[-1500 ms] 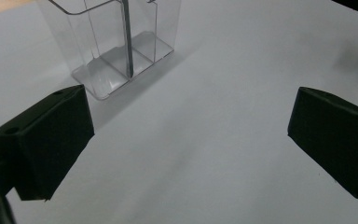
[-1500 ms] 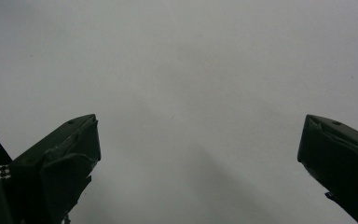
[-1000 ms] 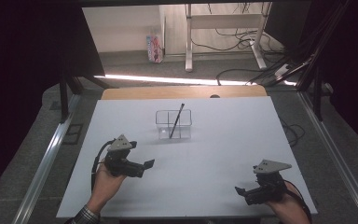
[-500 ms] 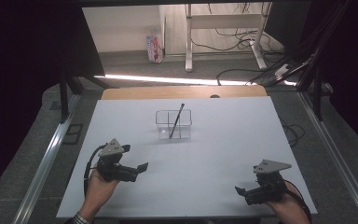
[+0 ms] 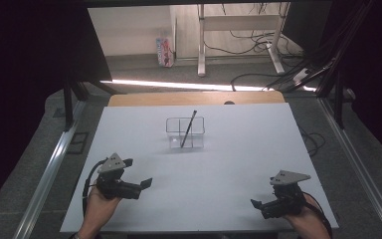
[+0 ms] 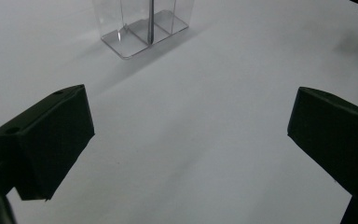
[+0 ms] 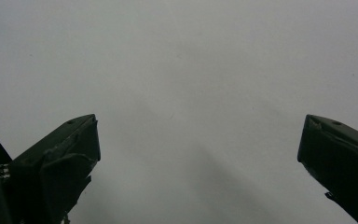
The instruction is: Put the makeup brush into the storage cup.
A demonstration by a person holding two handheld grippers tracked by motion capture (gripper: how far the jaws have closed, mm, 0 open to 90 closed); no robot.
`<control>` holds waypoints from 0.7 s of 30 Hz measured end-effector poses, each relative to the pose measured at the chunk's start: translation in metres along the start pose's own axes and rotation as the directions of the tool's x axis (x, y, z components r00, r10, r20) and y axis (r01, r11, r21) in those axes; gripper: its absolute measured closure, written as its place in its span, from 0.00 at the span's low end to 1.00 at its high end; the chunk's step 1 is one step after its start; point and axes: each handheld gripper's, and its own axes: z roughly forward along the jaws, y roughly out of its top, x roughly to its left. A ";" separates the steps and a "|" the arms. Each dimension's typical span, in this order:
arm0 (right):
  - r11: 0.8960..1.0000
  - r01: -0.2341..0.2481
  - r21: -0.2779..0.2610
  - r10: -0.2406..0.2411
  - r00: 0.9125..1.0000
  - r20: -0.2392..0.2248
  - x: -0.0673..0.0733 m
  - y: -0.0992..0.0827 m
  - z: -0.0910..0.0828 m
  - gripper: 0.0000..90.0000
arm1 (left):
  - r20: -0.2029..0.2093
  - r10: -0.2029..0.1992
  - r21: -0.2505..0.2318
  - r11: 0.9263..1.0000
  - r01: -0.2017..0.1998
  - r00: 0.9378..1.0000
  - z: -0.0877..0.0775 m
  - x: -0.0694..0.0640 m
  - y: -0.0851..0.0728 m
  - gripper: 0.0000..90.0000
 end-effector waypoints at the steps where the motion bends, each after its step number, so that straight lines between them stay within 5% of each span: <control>1: 1.000 -0.001 0.000 0.001 1.000 0.000 0.000 0.000 0.000 0.00 | -0.002 0.000 0.001 1.000 0.000 1.000 -0.002 -0.001 -0.002 0.01; 21: 1.000 -0.006 0.004 0.006 1.000 -0.002 -0.001 0.000 0.001 0.00 | -0.044 -0.009 0.012 1.000 0.009 0.999 -0.021 0.000 -0.020 0.00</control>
